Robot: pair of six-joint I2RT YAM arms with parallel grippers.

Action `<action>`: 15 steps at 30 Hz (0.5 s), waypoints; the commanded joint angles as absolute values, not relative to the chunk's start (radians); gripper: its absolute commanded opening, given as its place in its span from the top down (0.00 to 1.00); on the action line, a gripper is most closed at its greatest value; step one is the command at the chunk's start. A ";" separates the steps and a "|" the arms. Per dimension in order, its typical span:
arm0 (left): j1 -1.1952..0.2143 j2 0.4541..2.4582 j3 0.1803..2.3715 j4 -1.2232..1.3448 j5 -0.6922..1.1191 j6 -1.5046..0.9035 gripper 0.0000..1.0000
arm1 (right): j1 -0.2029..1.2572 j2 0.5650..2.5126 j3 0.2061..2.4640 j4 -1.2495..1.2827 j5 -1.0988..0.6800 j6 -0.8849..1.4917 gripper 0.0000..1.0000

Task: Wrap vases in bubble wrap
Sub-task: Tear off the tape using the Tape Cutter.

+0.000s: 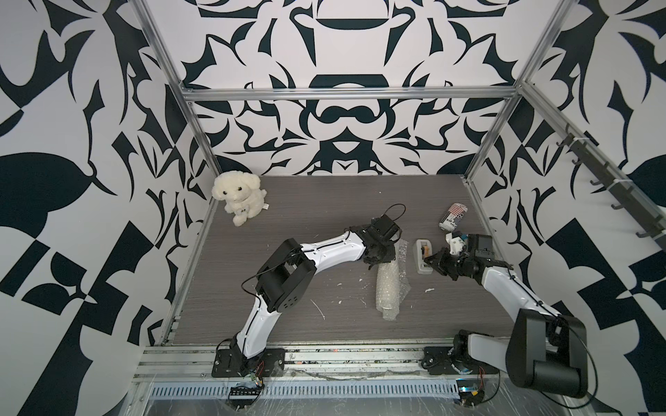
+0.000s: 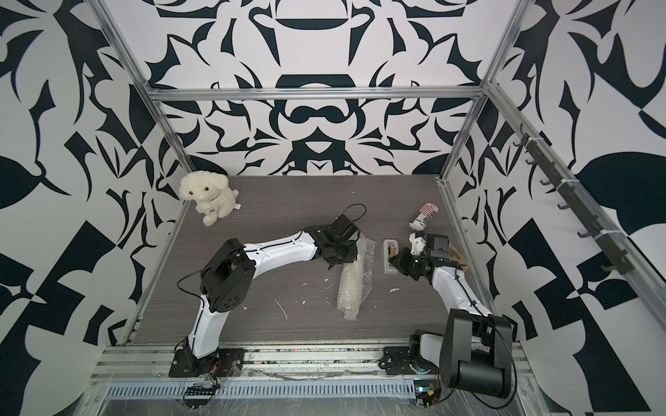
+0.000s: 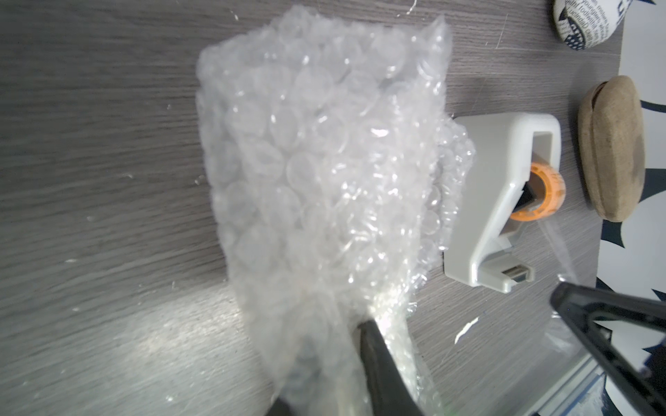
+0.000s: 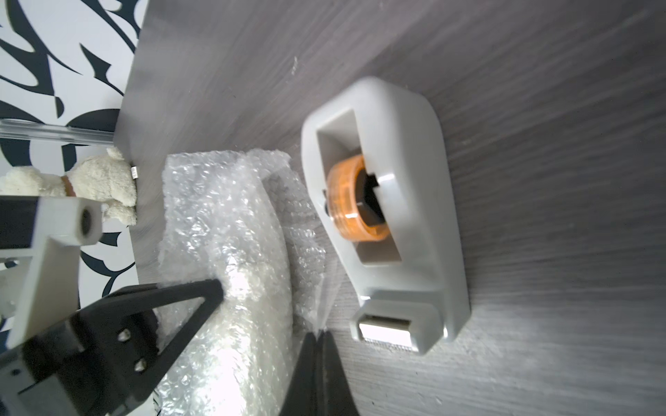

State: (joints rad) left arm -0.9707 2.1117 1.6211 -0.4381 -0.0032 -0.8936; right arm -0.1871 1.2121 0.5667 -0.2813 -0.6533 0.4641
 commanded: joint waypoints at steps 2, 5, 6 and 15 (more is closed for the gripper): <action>-0.969 2.188 1.586 -0.512 -0.009 -0.896 0.80 | -0.177 1.219 0.545 -0.351 -0.646 0.485 1.00; -0.969 2.184 1.584 -0.513 -0.010 -0.892 0.81 | -0.172 1.211 0.539 -0.392 -0.591 0.479 1.00; -0.969 2.181 1.582 -0.511 -0.012 -0.893 0.81 | -0.174 1.209 0.532 -0.396 -0.581 0.480 1.00; -0.969 2.175 1.579 -0.499 -0.006 -0.894 0.82 | -0.170 1.279 0.537 -0.427 -0.427 0.506 1.00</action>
State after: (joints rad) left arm -0.9707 2.1117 1.6211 -0.4335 -0.0029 -0.8932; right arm -0.1738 1.2522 0.5304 -0.3458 -0.5186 0.4881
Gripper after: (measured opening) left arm 0.188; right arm 0.046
